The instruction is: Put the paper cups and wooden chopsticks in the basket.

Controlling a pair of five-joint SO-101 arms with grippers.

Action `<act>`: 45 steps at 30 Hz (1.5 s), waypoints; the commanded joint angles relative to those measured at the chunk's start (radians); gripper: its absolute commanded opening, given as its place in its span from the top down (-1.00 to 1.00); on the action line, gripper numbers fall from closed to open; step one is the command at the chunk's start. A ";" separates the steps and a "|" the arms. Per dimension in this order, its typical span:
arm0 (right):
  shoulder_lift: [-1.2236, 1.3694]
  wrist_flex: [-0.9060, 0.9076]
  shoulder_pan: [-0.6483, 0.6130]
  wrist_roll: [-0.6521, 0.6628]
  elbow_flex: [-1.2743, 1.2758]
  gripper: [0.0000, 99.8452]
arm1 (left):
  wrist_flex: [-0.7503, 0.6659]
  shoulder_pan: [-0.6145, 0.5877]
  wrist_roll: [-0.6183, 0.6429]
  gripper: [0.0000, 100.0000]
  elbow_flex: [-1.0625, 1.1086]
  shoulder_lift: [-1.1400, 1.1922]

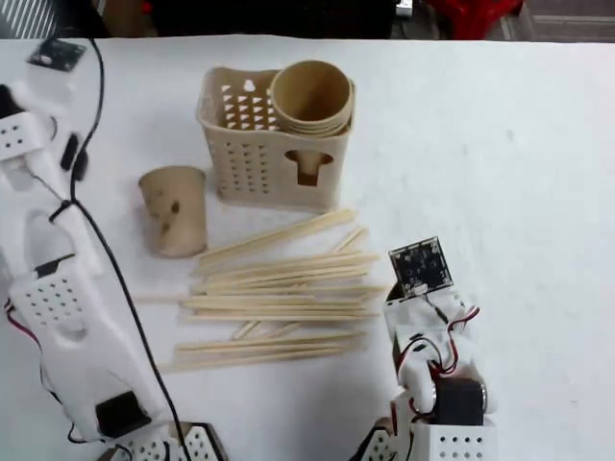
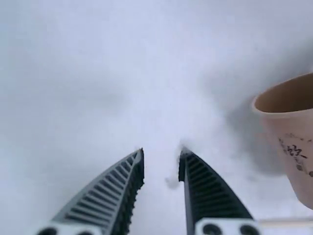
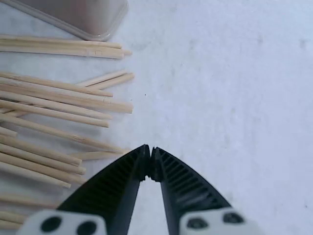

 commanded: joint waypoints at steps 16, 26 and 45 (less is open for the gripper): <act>-0.010 -0.018 0.010 0.006 -0.006 0.97 | -0.175 0.263 0.351 0.59 -0.002 0.038; -0.010 -0.018 0.010 0.006 -0.006 0.97 | 0.012 0.251 0.186 0.65 0.060 -0.033; -0.010 -0.018 0.012 0.006 -0.006 0.97 | 0.006 0.291 0.006 0.66 0.980 -0.967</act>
